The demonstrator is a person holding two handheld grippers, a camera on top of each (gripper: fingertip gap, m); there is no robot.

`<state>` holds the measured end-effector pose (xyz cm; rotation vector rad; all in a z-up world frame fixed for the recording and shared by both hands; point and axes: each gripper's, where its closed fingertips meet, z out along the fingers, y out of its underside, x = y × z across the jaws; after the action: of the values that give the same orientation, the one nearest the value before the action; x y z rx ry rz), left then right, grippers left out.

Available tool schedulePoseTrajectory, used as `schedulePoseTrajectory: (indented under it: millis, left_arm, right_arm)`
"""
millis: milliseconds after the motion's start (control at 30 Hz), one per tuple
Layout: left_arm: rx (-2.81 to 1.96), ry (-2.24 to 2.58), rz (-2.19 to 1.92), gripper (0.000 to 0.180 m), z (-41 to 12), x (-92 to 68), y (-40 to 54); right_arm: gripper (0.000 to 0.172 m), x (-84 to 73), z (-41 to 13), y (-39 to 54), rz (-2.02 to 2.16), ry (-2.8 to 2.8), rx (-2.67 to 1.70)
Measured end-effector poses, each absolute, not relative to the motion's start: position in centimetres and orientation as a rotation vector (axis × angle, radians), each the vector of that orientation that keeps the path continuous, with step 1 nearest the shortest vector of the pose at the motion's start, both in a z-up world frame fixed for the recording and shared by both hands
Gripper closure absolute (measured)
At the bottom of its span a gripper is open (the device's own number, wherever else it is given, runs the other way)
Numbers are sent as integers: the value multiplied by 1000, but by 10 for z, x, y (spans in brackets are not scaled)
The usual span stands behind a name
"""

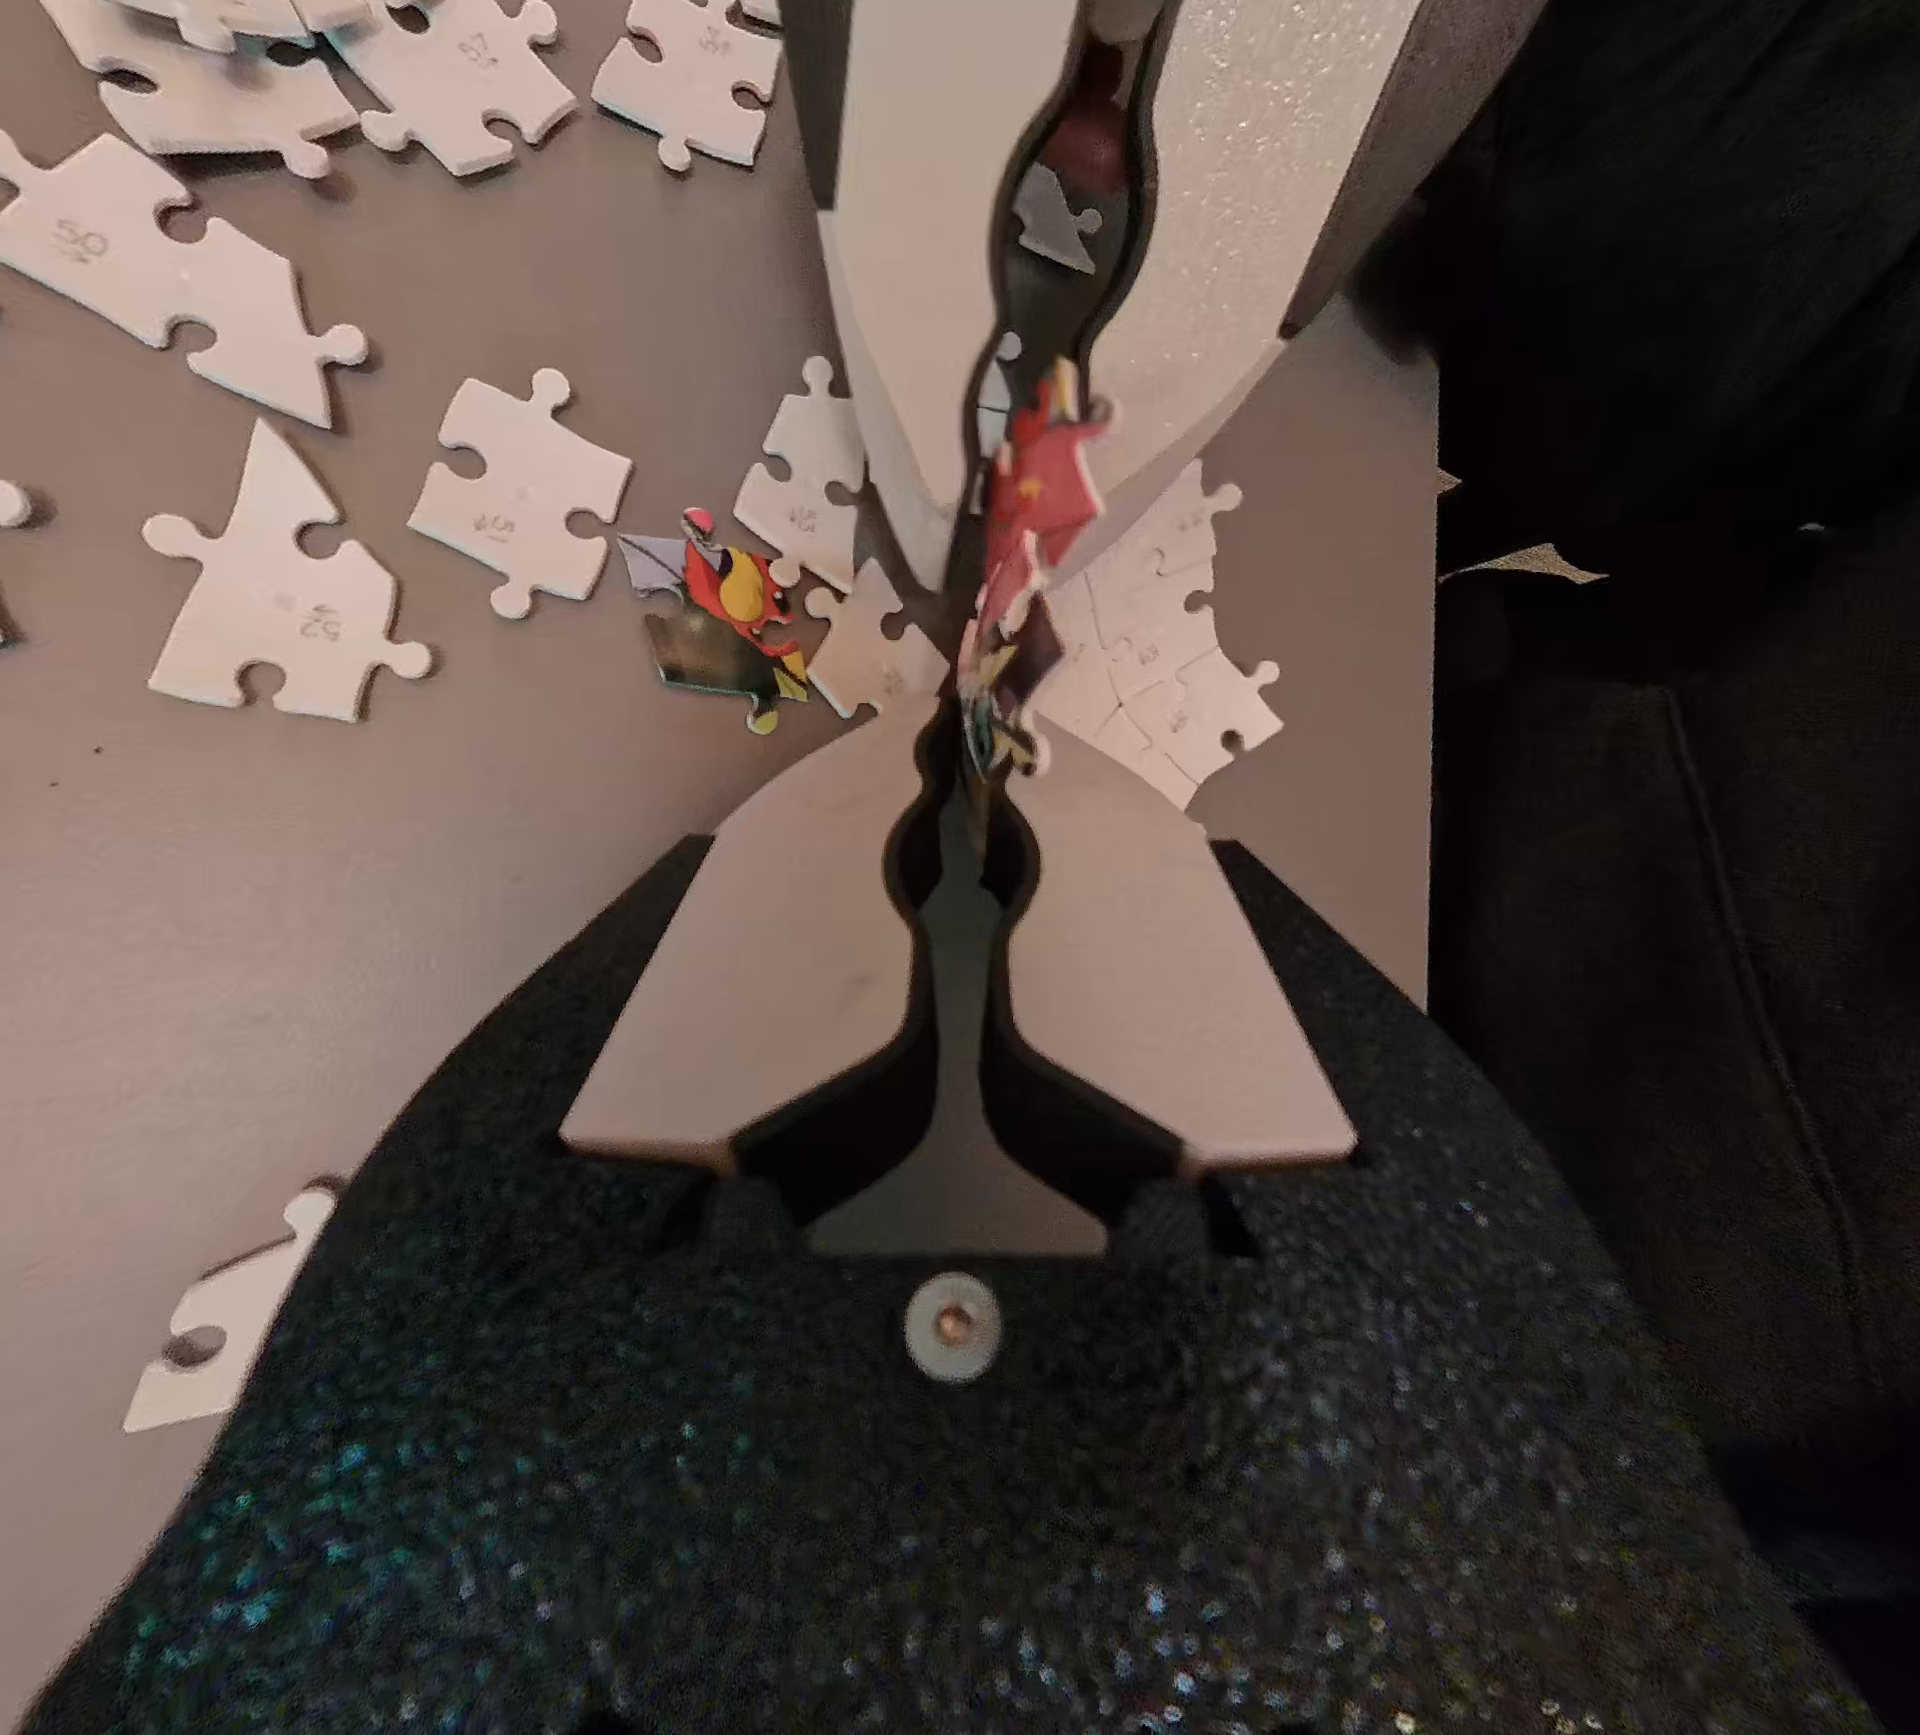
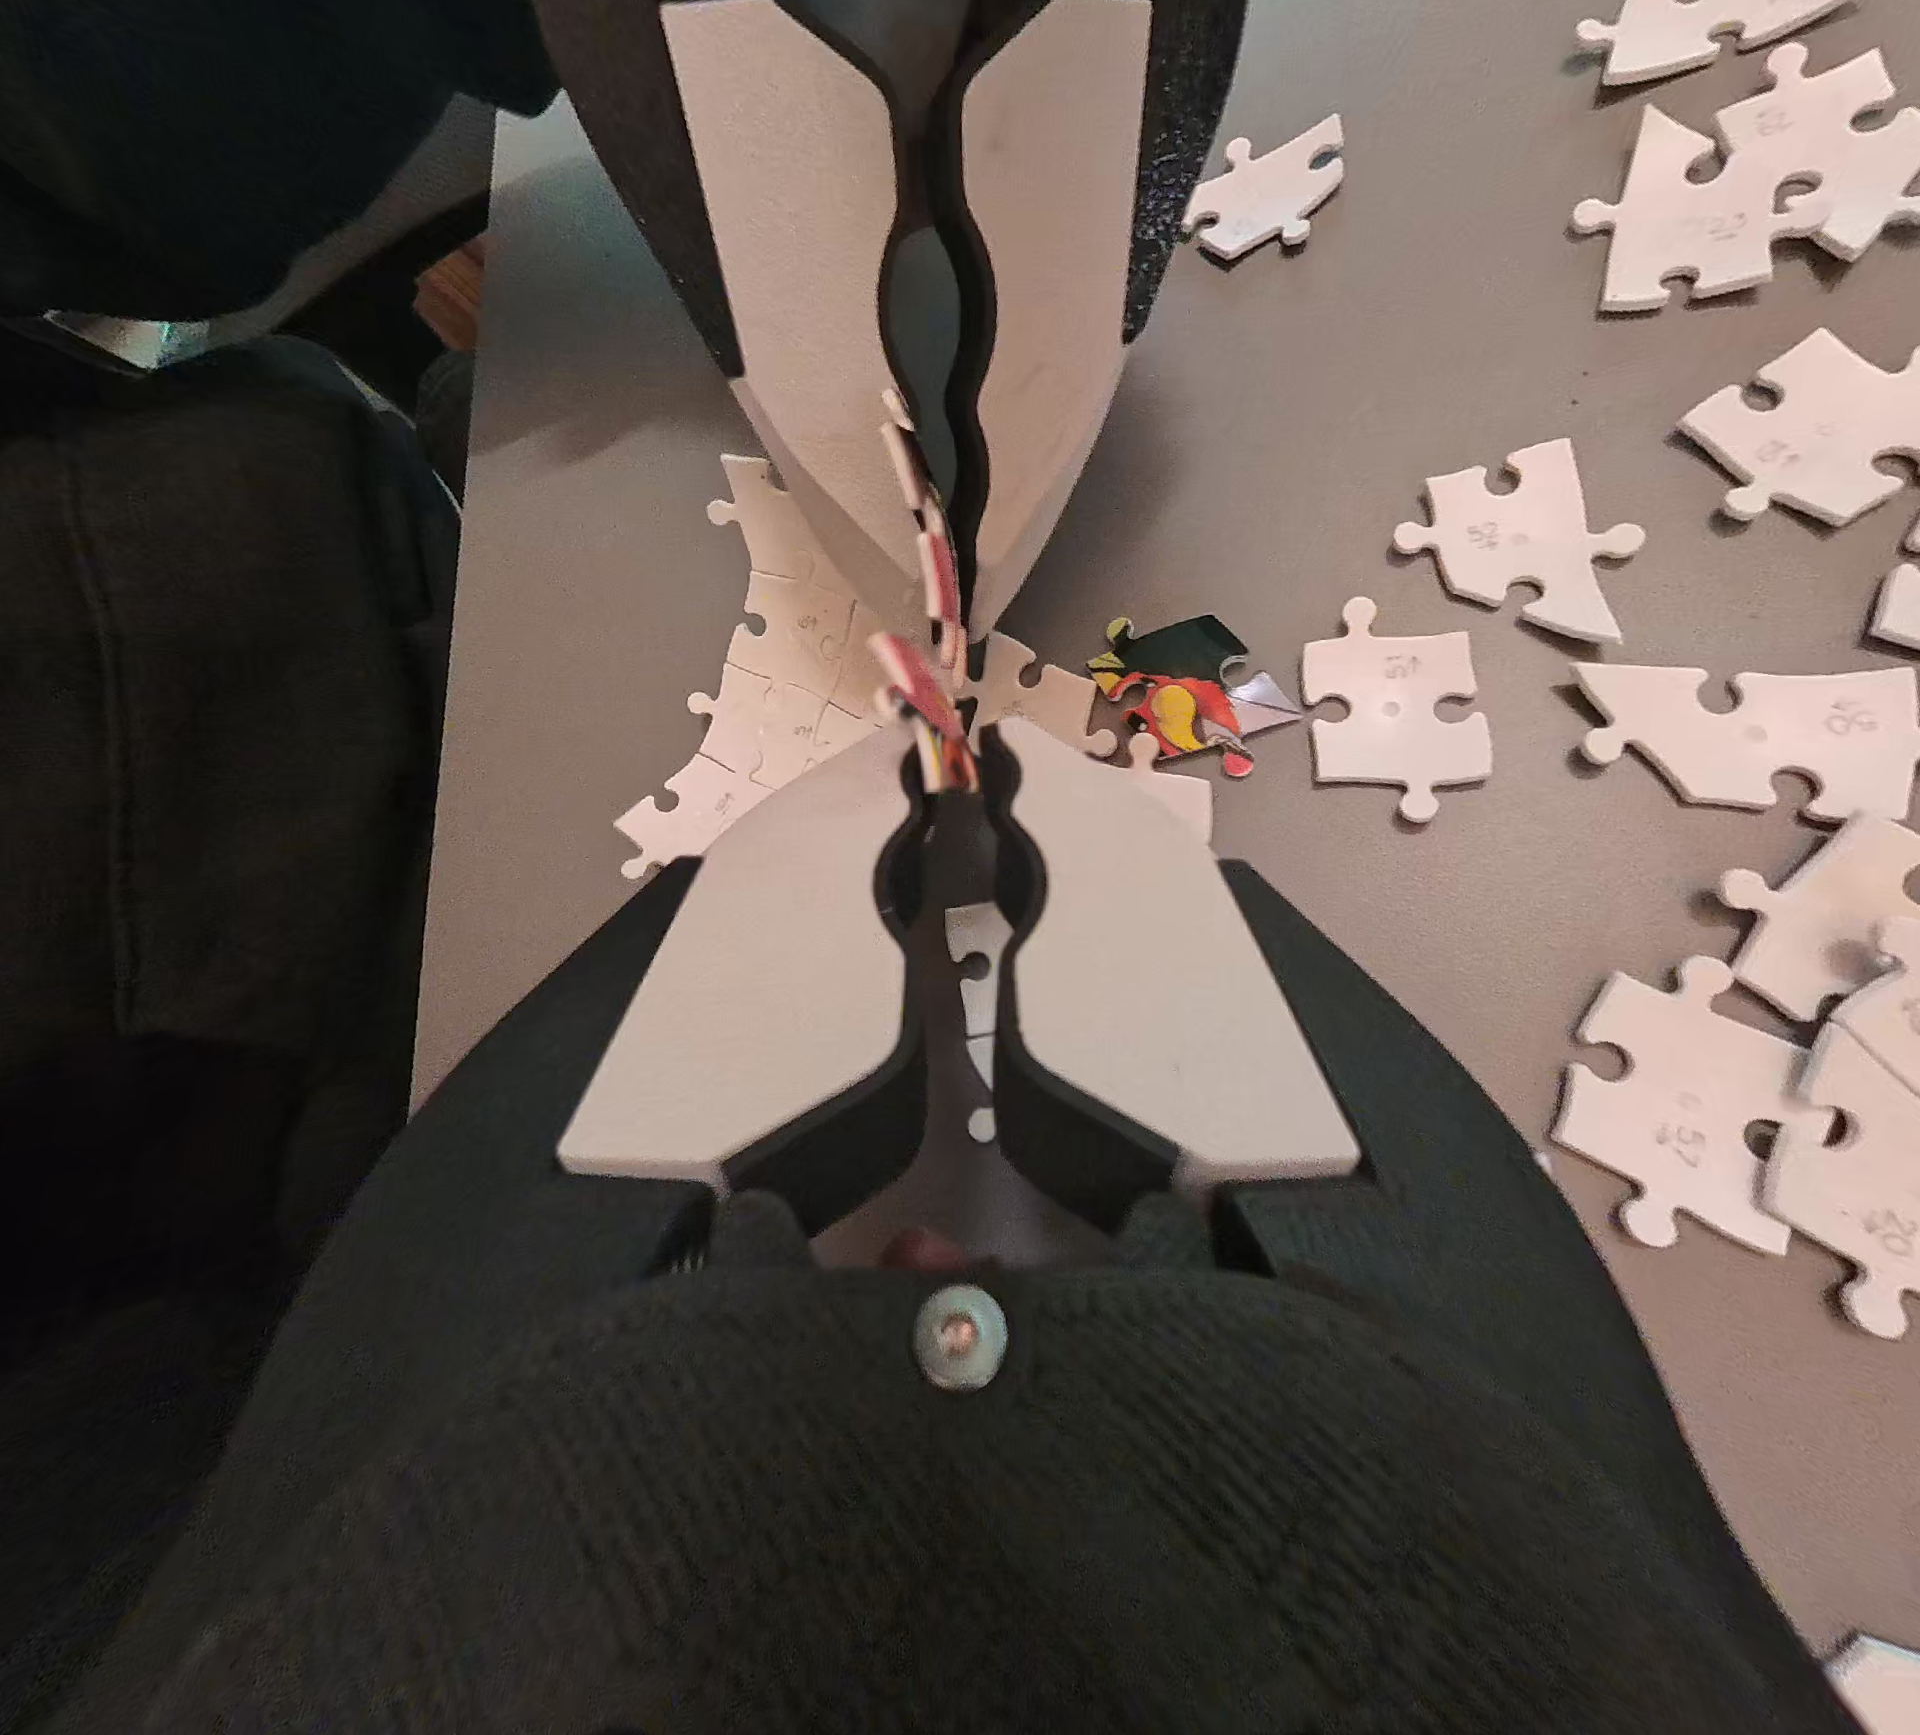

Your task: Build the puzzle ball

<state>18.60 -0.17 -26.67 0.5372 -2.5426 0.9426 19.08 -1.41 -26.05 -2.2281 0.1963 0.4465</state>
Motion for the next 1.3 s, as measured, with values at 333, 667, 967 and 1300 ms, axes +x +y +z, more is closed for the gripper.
schedulePoseTrajectory:
  millis: [333, 667, 967, 1300]
  left_arm:
    - [562, -2517, 972, 178, -267, 187, -1]
    - [605, -2493, 993, 177, -274, 190, 3]
    - [565, -2556, 972, 177, -271, 189, 3]
    - [540, -2573, 959, 177, -269, 188, 0]
  right_arm:
    - [169, 191, -259, -12, 452, 206, -2212]
    - [169, 201, -244, -12, 401, 242, -2121]
    - [167, 202, -243, -5, 282, 142, -2146]
    - [157, 207, -243, 5, 162, 87, -2153]
